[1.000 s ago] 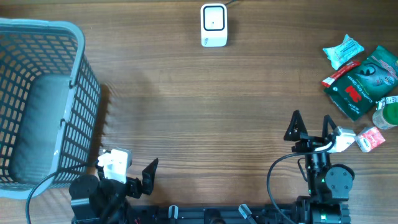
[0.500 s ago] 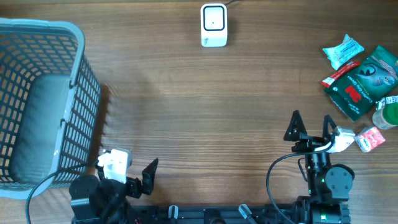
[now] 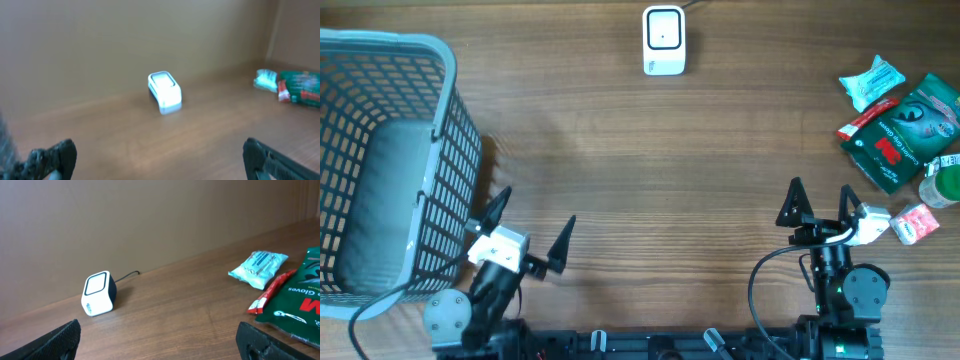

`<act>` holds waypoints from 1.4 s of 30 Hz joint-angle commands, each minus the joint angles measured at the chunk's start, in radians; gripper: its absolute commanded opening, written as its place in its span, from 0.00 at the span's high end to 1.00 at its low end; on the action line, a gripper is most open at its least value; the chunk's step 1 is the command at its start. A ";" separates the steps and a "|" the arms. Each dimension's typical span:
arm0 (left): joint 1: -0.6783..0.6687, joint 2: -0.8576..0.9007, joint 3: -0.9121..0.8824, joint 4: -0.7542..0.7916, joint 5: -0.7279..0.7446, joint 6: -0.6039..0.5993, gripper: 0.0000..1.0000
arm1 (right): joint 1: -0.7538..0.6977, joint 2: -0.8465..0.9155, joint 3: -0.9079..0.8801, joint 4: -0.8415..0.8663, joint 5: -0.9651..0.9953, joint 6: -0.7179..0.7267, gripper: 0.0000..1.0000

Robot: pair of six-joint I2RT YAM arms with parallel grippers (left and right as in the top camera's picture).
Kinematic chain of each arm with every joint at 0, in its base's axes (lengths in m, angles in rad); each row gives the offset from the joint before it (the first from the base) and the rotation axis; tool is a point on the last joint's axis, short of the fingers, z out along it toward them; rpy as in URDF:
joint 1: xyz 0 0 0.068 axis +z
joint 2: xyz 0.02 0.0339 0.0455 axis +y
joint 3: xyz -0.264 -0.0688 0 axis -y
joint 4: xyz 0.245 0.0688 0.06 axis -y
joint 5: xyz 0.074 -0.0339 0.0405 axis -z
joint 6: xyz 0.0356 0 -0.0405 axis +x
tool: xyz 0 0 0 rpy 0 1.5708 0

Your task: Scan the item barcode

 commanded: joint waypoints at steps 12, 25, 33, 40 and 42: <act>-0.053 -0.005 -0.259 0.194 -0.303 -0.178 0.00 | 0.006 -0.011 -0.002 0.003 0.009 -0.017 0.00; -0.070 -0.005 -0.259 0.183 -0.380 -0.140 0.00 | 0.006 -0.011 -0.002 0.003 0.009 -0.018 0.00; -0.070 -0.005 -0.259 0.183 -0.377 -0.147 0.00 | 0.006 -0.011 -0.002 0.003 0.009 -0.018 0.00; -0.069 -0.005 -0.259 0.187 -0.377 -0.147 0.00 | 0.006 -0.011 -0.002 0.003 0.009 -0.018 0.00; -0.069 -0.005 -0.259 0.187 -0.377 -0.147 0.00 | 0.006 -0.011 -0.002 0.003 0.009 -0.018 0.00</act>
